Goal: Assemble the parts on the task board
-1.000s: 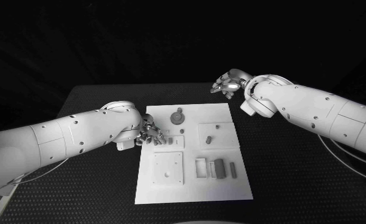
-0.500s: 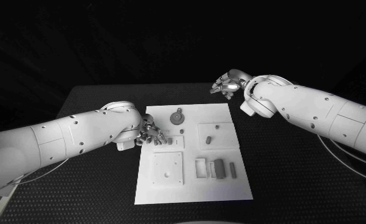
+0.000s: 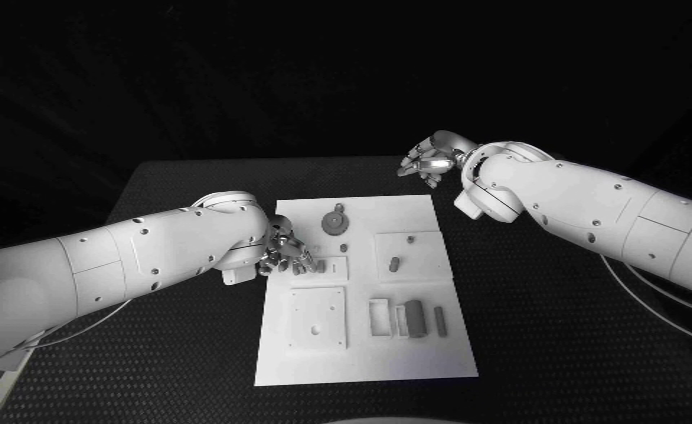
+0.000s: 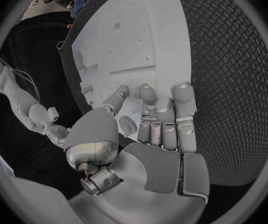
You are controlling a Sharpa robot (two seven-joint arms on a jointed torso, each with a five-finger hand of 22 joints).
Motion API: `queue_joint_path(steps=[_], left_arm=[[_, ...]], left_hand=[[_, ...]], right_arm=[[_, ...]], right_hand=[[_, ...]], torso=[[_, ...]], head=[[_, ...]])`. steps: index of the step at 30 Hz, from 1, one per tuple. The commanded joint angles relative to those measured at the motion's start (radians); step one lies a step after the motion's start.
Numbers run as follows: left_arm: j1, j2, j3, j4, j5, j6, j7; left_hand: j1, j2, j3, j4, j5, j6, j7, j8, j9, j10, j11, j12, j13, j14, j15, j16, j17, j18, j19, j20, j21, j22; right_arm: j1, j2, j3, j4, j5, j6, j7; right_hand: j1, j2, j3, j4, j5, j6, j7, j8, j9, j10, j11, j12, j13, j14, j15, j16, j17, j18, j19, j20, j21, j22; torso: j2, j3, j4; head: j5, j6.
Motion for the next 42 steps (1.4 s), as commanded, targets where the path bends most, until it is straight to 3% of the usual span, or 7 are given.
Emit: queue_joint_path(steps=[1,16,26,33,42], left_arm=[[0.0,0.003,0.001,0.006,-0.003,0.001,0.007],[0.0,0.005,0.001,0.004,-0.033,0.003,0.005],[0.0,0.0,0.001,-0.001,-0.038,0.015,-0.002],[0.0,-0.001,0.001,-0.003,-0.05,0.021,-0.004],[0.0,0.0,0.001,-0.002,-0.05,0.021,-0.003]], left_hand=[[-0.006,0.004,0.0,0.005,-0.004,0.003,0.007,-0.002,0.001,-0.004,-0.005,0.005,0.002,0.003,-0.007,-0.001,0.001,0.05,0.004,-0.006,-0.003,0.015],[-0.001,0.013,0.0,0.002,-0.004,0.006,0.005,0.0,0.004,-0.002,-0.006,0.006,0.002,0.005,-0.008,0.001,0.002,0.05,0.005,-0.007,-0.001,0.016],[0.012,0.037,-0.003,-0.011,-0.004,0.006,0.004,0.001,0.006,-0.001,-0.007,0.007,0.002,0.006,-0.009,0.001,0.004,0.049,0.006,-0.007,0.0,0.017],[0.04,0.076,0.0,-0.037,0.0,0.008,0.004,0.001,0.007,0.0,-0.007,0.008,0.001,0.008,-0.009,0.0,0.005,0.048,0.006,-0.006,0.003,0.018],[0.036,0.074,-0.005,-0.038,0.0,0.008,0.004,0.001,0.006,0.0,-0.007,0.007,0.001,0.008,-0.009,0.0,0.005,0.046,0.006,-0.005,0.003,0.018]], right_arm=[[-0.001,0.001,0.0,0.0,-0.001,0.012,0.009],[-0.001,0.001,0.0,-0.001,-0.001,0.012,0.008],[-0.001,0.001,0.0,-0.001,-0.001,0.013,0.008],[-0.001,0.002,0.0,-0.001,-0.001,0.014,0.008],[-0.001,0.002,0.0,-0.001,-0.001,0.014,0.008]], right_hand=[[-0.008,-0.003,0.003,0.002,0.002,-0.003,0.012,-0.003,-0.001,-0.007,0.002,0.003,-0.001,-0.002,-0.005,0.001,-0.002,0.008,-0.005,0.0,-0.004,0.018],[-0.007,-0.002,0.003,0.002,0.002,-0.003,0.012,-0.003,-0.001,-0.007,0.002,0.004,-0.001,-0.002,-0.005,0.002,-0.002,0.008,-0.005,0.0,-0.004,0.018],[-0.007,-0.002,0.003,0.002,0.002,-0.003,0.012,-0.002,-0.001,-0.007,0.002,0.004,-0.001,-0.003,-0.005,0.002,-0.002,0.008,-0.005,0.001,-0.004,0.018],[-0.007,-0.001,0.003,0.002,0.002,-0.003,0.012,-0.002,-0.001,-0.007,0.002,0.004,-0.001,-0.003,-0.005,0.002,-0.002,0.008,-0.005,0.001,-0.004,0.019],[-0.007,-0.001,0.003,0.002,0.002,-0.002,0.012,-0.002,-0.001,-0.007,0.002,0.005,-0.001,-0.003,-0.005,0.002,-0.002,0.008,-0.005,0.001,-0.004,0.019]], torso=[[0.0,0.0001,0.0005],[0.0,-0.0002,0.0001],[0.0,-0.0003,0.0003],[0.0,-0.0002,0.0003],[0.0,0.0002,0.0001]], head=[[0.0,-0.001],[-0.001,-0.001],[-0.001,-0.001],[-0.001,-0.001],[-0.001,0.0]])
